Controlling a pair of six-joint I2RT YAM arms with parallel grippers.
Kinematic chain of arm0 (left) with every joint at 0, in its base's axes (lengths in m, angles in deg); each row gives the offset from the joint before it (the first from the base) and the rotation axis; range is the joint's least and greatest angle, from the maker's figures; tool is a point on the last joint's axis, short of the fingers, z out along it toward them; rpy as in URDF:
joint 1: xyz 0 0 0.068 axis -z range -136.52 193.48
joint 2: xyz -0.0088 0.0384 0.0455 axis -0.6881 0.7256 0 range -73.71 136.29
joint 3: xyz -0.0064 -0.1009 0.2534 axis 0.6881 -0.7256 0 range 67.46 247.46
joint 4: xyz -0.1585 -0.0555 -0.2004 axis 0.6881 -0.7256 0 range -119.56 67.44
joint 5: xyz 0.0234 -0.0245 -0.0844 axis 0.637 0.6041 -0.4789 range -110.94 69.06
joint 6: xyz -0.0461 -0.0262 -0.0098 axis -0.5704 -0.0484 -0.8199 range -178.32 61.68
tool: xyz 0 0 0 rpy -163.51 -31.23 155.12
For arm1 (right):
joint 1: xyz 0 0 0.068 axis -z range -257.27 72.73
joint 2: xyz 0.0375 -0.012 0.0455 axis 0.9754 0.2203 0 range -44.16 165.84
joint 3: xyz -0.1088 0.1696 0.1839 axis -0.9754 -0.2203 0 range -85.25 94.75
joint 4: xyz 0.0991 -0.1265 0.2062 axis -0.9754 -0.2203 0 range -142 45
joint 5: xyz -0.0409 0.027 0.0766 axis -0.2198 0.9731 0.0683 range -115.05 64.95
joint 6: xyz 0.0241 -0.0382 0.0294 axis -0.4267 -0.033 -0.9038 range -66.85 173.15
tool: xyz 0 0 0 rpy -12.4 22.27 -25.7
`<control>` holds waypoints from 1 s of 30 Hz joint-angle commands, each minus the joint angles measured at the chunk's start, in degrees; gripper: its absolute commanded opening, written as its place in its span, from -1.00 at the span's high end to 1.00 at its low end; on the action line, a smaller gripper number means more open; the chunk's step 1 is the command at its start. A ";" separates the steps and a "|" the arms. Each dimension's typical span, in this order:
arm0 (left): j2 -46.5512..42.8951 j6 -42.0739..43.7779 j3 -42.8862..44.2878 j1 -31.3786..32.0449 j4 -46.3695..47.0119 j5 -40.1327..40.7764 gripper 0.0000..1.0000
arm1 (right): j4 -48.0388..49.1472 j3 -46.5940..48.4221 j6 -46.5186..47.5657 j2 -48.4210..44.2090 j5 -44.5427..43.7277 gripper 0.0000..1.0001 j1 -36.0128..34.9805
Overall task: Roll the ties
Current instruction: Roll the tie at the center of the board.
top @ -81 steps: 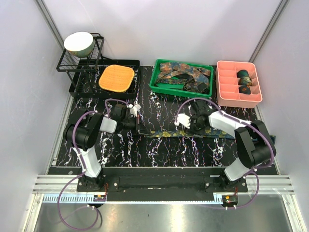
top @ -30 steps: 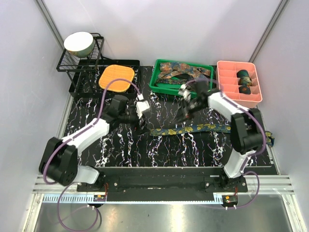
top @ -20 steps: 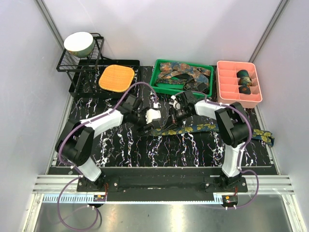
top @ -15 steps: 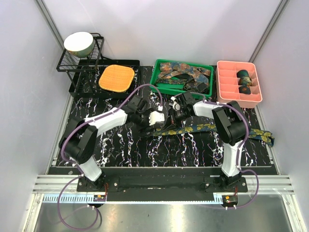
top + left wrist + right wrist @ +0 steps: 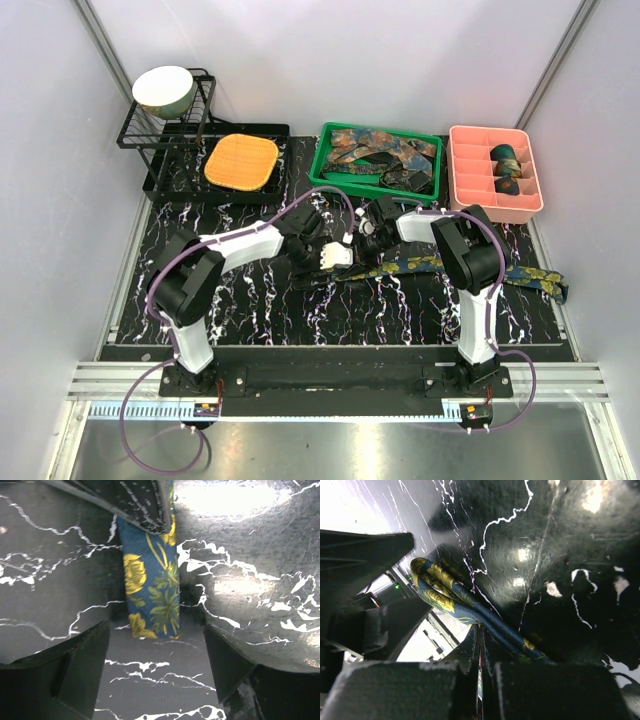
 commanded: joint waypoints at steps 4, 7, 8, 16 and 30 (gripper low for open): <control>0.69 0.14 2.57 0.45 -0.55 1.98 -0.17 | -1.63 0.92 1.07 2.61 -4.40 1.00 0.36; -0.63 -0.56 3.36 0.36 -0.73 1.19 -0.03 | -1.98 1.00 0.98 3.32 -4.93 1.00 0.54; -1.07 -0.73 3.71 0.45 -1.16 -0.20 -0.01 | -1.98 1.09 0.81 3.58 -4.67 1.00 0.54; -2.40 -4.34 7.14 1.33 -1.69 -5.23 0.16 | -2.16 1.53 0.46 4.99 -4.49 1.00 0.54; 5.16 -6.89 16.45 3.70 -3.37 -9.10 0.26 | -2.51 2.76 -0.16 6.39 -4.05 1.00 0.54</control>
